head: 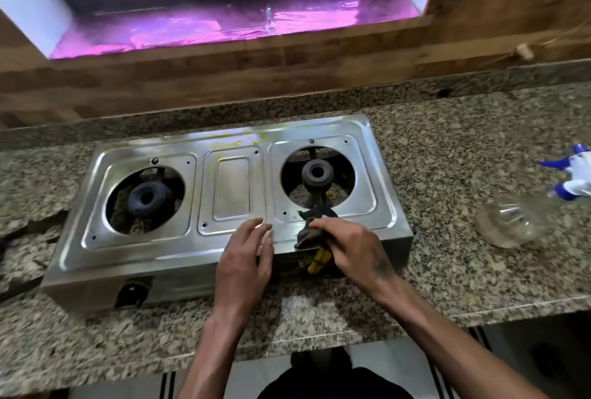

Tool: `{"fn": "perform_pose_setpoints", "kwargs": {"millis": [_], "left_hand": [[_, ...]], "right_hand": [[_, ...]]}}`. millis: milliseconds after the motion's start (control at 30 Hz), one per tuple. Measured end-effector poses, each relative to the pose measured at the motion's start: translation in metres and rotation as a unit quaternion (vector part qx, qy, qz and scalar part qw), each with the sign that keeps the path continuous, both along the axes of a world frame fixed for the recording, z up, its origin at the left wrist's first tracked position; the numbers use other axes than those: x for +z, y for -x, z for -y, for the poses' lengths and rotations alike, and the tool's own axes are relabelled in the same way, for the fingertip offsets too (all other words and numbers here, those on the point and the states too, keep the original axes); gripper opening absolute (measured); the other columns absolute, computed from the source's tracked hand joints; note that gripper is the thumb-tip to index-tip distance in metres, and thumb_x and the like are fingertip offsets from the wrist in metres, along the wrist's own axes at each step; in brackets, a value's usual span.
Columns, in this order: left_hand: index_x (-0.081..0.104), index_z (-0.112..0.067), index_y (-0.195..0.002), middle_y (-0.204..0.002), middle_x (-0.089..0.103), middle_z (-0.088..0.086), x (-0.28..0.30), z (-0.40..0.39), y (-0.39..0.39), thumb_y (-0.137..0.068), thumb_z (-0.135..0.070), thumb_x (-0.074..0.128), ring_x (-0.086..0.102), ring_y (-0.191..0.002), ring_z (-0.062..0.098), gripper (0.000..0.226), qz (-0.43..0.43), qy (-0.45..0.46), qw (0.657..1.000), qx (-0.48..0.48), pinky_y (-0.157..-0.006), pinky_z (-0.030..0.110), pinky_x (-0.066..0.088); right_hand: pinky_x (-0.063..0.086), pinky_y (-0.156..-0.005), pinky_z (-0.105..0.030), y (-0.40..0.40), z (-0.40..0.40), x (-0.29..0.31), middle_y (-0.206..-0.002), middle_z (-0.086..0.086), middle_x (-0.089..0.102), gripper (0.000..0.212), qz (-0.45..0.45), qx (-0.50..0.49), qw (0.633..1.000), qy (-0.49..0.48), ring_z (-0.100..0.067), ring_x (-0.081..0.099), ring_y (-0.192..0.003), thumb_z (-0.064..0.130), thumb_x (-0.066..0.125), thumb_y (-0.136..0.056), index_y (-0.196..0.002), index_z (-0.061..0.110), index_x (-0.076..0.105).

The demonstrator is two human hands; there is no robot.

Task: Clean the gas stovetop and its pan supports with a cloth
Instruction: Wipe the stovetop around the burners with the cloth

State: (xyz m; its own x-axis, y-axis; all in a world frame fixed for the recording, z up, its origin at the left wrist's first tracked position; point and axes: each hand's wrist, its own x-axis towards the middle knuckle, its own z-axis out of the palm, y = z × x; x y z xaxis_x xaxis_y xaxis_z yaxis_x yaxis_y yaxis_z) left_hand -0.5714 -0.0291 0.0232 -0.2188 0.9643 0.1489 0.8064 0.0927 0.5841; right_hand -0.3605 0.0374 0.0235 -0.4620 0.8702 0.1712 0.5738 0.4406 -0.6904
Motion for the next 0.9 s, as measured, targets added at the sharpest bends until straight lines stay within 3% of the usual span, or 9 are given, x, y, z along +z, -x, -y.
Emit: {"fn": "perform_pose_setpoints", "kwargs": {"millis": [67, 133, 333, 433, 533, 633, 700, 767, 900], "left_hand": [[0.064, -0.018, -0.123, -0.136, 0.056, -0.005, -0.003, -0.007, -0.007, -0.098, -0.025, 0.056, 0.05, -0.129, 0.012, 0.027, -0.013, -0.009, 0.999, -0.043, -0.1, 0.033, 0.049], [0.062, -0.016, -0.127, -0.14, 0.054, -0.002, -0.006, -0.013, -0.016, -0.098, -0.025, 0.054, 0.044, -0.136, 0.015, 0.031, -0.013, -0.02, 0.995, -0.098, -0.105, 0.035, 0.045], [0.058, -0.015, -0.135, -0.144, 0.053, 0.0, -0.011, -0.03, -0.058, -0.099, -0.036, 0.042, 0.043, -0.138, 0.014, 0.045, -0.004, -0.045, 0.971, -0.233, -0.11, 0.035, 0.041], [0.06, -0.015, -0.133, -0.141, 0.055, 0.0, -0.009, -0.035, -0.074, -0.099, -0.036, 0.042, 0.05, -0.132, 0.016, 0.044, 0.003, -0.049, 0.966, -0.253, -0.106, 0.034, 0.045], [0.059, -0.013, -0.133, -0.141, 0.055, 0.002, -0.011, -0.045, -0.09, -0.098, -0.035, 0.043, 0.05, -0.132, 0.016, 0.044, -0.004, -0.054, 0.959, -0.277, -0.105, 0.035, 0.046], [0.058, -0.011, -0.134, -0.143, 0.054, 0.004, -0.012, -0.054, -0.111, -0.099, -0.033, 0.046, 0.047, -0.135, 0.017, 0.043, -0.014, -0.068, 0.951, -0.3, -0.109, 0.036, 0.043], [0.058, -0.008, -0.134, -0.143, 0.054, 0.006, -0.011, -0.06, -0.128, -0.098, -0.03, 0.048, 0.046, -0.136, 0.02, 0.043, -0.023, -0.081, 0.948, -0.307, -0.11, 0.036, 0.041], [0.058, -0.006, -0.134, -0.143, 0.053, 0.009, -0.012, -0.069, -0.145, -0.097, -0.028, 0.051, 0.045, -0.137, 0.023, 0.044, -0.049, -0.084, 0.949, -0.301, -0.113, 0.036, 0.037], [0.049, -0.003, -0.141, -0.15, 0.044, 0.013, -0.02, -0.081, -0.169, -0.098, -0.032, 0.048, 0.036, -0.142, 0.027, 0.052, -0.111, -0.046, 0.959, -0.256, -0.119, 0.032, 0.021]], "right_hand": [[0.06, -0.084, -0.045, -0.003, -0.006, 0.012, -0.099, 0.007, 0.077, 0.024, -0.119, -0.087, 0.982, 0.119, -0.014, 0.073, -0.093, 0.02, 0.059, -0.097, -0.117, 0.03, 0.068], [0.059, -0.08, -0.052, -0.01, -0.013, 0.024, -0.091, 0.001, 0.077, 0.016, -0.209, -0.151, 0.95, 0.178, -0.02, 0.074, -0.087, 0.023, 0.06, -0.099, -0.112, 0.026, 0.069], [0.057, -0.081, -0.061, -0.067, -0.009, 0.035, -0.097, -0.015, 0.075, 0.034, -0.302, -0.279, 0.894, 0.178, -0.038, 0.072, -0.09, 0.051, 0.06, -0.092, -0.114, 0.026, 0.07], [0.056, -0.086, -0.058, -0.1, -0.002, 0.032, -0.105, -0.013, 0.075, 0.041, -0.277, -0.348, 0.883, 0.148, -0.035, 0.071, -0.099, 0.054, 0.063, -0.091, -0.117, 0.023, 0.069], [0.059, -0.085, -0.051, -0.131, 0.003, 0.032, -0.099, -0.003, 0.076, 0.025, -0.237, -0.384, 0.886, 0.106, -0.024, 0.072, -0.095, 0.043, 0.061, -0.096, -0.11, 0.024, 0.071], [0.058, -0.088, -0.041, -0.161, -0.001, 0.022, -0.105, 0.004, 0.074, 0.033, -0.124, -0.401, 0.903, 0.09, -0.016, 0.07, -0.098, 0.039, 0.059, -0.097, -0.125, 0.024, 0.067], [0.056, -0.075, -0.028, -0.178, -0.005, 0.009, -0.102, 0.005, 0.072, 0.035, -0.022, -0.408, 0.909, 0.082, -0.012, 0.067, -0.09, 0.031, 0.059, -0.099, -0.132, 0.02, 0.062], [0.054, -0.058, -0.026, -0.188, -0.008, -0.002, -0.09, 0.006, 0.071, 0.035, 0.045, -0.397, 0.912, 0.093, -0.012, 0.067, -0.075, 0.031, 0.057, -0.1, -0.134, 0.023, 0.061], [0.054, -0.058, -0.03, -0.203, -0.021, -0.017, -0.097, 0.004, 0.073, 0.034, 0.107, -0.347, 0.927, 0.098, -0.015, 0.066, -0.074, 0.032, 0.057, -0.1, -0.134, 0.031, 0.059]]}}
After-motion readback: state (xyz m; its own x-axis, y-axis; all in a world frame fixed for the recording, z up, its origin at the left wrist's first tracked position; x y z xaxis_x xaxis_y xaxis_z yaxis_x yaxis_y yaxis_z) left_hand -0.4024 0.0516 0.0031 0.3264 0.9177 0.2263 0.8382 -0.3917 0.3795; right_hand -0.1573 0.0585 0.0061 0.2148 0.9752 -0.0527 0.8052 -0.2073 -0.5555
